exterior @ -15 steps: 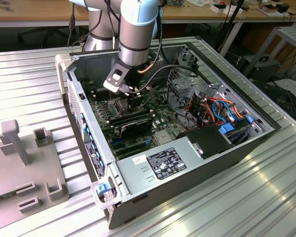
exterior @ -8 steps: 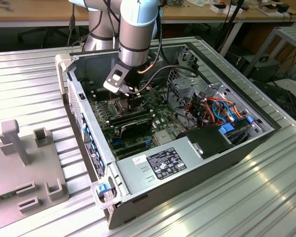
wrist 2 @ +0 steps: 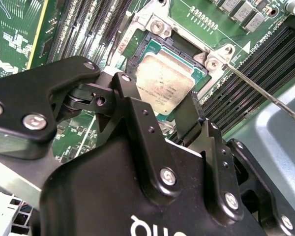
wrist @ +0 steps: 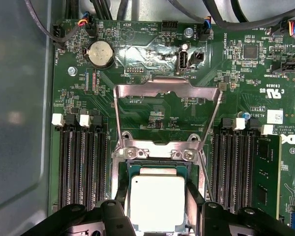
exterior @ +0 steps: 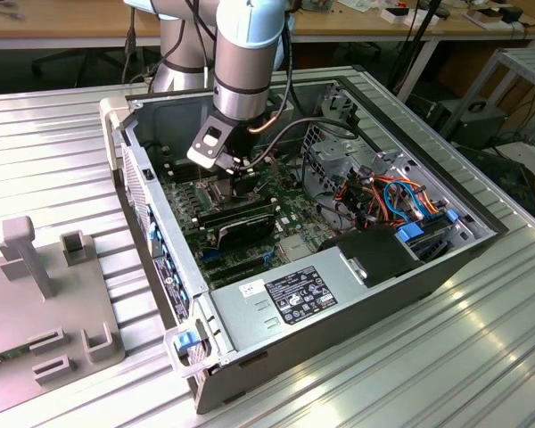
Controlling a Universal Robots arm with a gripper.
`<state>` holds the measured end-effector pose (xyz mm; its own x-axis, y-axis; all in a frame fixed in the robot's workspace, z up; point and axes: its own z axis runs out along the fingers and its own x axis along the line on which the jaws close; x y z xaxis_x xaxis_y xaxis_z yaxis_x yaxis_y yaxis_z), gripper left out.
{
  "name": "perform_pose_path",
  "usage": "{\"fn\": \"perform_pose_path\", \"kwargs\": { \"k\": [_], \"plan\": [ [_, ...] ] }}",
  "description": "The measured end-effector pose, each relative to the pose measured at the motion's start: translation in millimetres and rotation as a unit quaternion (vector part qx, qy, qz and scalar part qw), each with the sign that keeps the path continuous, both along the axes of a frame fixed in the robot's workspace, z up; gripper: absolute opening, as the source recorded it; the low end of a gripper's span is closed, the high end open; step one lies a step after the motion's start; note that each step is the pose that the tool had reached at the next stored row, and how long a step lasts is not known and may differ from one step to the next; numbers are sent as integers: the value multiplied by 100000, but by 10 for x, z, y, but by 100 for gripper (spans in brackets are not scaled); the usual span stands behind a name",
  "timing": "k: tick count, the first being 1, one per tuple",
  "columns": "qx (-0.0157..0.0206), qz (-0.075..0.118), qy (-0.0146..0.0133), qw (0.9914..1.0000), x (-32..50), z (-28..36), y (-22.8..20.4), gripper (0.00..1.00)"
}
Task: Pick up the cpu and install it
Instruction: 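Place the cpu into insertion slot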
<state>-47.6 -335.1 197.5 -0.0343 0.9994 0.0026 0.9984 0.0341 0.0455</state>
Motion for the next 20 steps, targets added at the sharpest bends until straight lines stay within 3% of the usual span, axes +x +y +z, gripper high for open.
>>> {"fn": "perform_pose_path", "kwargs": {
  "k": [20],
  "plan": [
    [-42,24,12,100000,-1,-37,-1,55]
  ]
}}
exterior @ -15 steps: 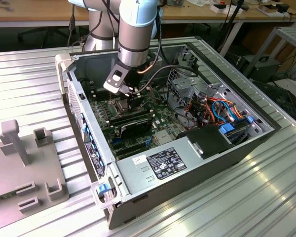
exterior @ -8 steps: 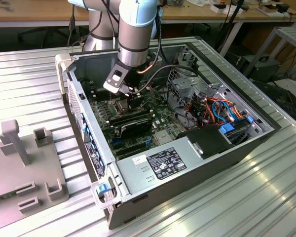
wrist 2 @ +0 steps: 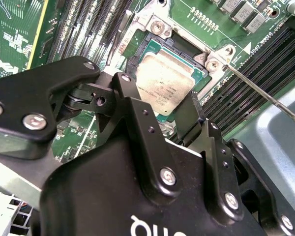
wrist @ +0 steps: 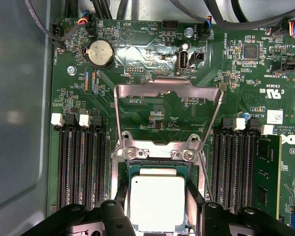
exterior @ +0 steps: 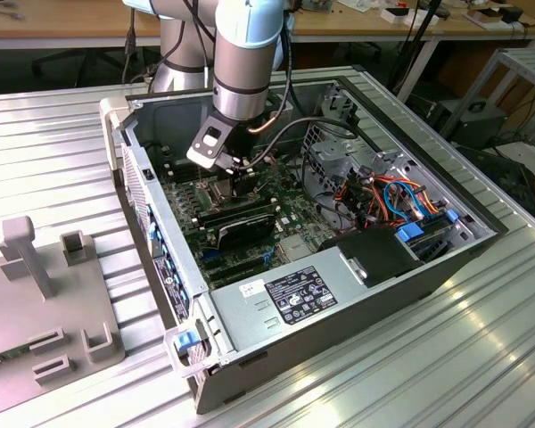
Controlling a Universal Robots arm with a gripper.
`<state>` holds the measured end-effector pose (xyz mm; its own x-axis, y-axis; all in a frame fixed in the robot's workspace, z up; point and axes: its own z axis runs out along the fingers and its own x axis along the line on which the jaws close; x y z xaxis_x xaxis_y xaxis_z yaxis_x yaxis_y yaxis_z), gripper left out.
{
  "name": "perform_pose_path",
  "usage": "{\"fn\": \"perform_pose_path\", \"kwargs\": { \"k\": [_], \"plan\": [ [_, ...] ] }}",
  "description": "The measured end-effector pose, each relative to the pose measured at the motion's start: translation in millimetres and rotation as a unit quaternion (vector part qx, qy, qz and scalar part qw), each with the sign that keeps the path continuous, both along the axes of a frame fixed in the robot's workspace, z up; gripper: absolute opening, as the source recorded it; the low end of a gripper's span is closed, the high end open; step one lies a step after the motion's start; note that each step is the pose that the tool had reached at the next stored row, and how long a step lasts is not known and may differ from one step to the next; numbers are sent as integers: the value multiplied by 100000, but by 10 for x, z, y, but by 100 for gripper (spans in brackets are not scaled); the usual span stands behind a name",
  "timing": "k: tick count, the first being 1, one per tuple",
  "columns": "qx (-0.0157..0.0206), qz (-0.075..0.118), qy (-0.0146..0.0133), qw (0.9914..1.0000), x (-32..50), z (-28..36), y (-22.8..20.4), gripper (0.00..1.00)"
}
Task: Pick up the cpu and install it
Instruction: 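Place the cpu into insertion slot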
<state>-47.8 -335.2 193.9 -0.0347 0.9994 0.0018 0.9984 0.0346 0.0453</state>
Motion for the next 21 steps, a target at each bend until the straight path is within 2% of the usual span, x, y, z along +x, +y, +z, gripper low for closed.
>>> {"fn": "perform_pose_path", "kwargs": {
  "k": [9,10,15,21],
  "plan": [
    [41,-2,-22,100000,1,-4,2,55],
    [25,-2,-20,100000,1,-4,2,61],
    [14,-2,-9,100000,1,-2,1,61],
    [29,0,-19,100000,1,33,1,61]
  ]
}}
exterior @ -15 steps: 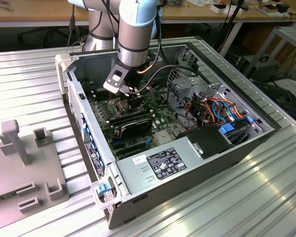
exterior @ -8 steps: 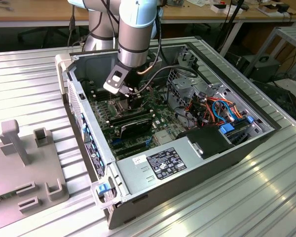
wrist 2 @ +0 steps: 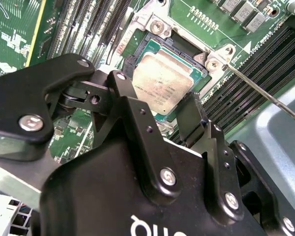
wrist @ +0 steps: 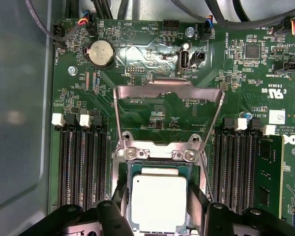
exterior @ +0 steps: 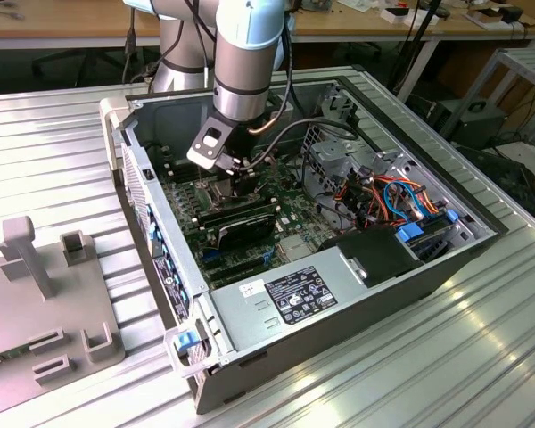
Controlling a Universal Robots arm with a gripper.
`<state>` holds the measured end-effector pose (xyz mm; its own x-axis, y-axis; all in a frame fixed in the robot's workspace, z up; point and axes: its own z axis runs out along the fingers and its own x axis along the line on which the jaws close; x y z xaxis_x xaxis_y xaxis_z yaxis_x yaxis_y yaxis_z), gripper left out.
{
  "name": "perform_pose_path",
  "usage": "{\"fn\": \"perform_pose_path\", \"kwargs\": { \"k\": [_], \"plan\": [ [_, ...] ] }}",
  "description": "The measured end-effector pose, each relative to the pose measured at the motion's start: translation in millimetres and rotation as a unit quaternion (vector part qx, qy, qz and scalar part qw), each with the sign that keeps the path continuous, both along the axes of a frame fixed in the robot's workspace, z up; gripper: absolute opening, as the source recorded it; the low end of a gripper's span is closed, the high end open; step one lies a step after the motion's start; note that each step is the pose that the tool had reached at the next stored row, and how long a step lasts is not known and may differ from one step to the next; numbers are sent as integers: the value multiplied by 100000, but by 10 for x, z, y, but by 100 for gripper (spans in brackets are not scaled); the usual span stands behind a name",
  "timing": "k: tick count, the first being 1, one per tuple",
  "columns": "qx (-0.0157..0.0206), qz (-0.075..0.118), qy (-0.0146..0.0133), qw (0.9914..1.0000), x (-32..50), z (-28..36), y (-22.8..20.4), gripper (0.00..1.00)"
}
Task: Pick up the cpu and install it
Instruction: 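Place the cpu into insertion slot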
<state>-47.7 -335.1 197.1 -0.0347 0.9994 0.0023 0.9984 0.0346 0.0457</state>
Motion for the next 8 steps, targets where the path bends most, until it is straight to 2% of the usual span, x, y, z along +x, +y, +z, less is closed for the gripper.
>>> {"fn": "perform_pose_path", "kwargs": {
  "k": [8],
  "plan": [
    [-11,-2,7,100000,0,38,0,61]
  ]
}}
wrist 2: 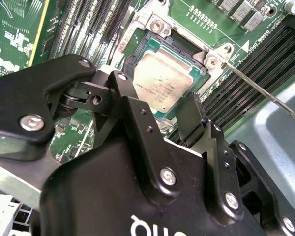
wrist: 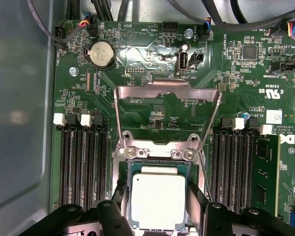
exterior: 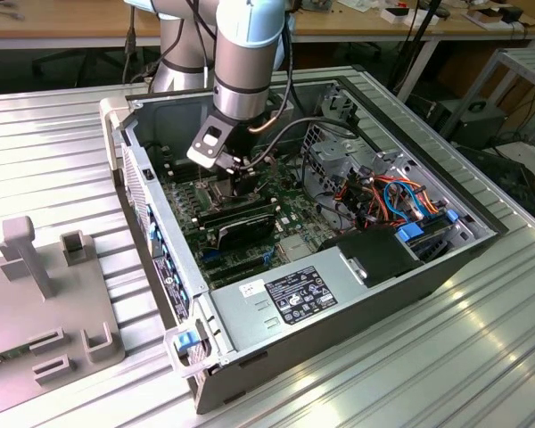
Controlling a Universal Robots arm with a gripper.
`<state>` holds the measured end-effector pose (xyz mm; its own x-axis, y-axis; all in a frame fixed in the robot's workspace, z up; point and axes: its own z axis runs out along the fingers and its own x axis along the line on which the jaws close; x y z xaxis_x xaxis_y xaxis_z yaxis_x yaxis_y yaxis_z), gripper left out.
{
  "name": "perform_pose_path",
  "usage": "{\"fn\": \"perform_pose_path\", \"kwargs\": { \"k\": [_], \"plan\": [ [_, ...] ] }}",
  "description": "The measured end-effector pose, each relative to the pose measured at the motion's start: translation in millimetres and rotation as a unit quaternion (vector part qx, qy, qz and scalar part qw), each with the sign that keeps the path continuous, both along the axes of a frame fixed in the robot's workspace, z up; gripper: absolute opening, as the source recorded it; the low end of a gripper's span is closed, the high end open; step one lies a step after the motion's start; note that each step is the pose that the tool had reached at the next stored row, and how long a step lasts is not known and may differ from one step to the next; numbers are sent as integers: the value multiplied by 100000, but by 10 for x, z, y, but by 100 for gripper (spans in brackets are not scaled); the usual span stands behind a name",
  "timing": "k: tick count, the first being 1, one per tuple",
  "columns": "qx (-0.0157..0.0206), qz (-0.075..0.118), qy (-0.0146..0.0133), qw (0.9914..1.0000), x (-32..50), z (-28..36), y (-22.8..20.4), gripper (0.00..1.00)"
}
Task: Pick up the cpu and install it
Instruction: 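Place the cpu into insertion slot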
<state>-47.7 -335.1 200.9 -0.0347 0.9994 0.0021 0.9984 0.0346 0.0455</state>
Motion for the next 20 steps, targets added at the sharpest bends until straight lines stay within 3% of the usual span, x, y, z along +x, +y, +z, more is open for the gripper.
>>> {"fn": "perform_pose_path", "kwargs": {
  "k": [7,13,20],
  "plan": [
    [23,1,2,100000,0,7,0,61],
    [245,-1,4,100000,0,3,2,61],
    [202,2,-1,100000,0,58,3,61]
  ]
}}
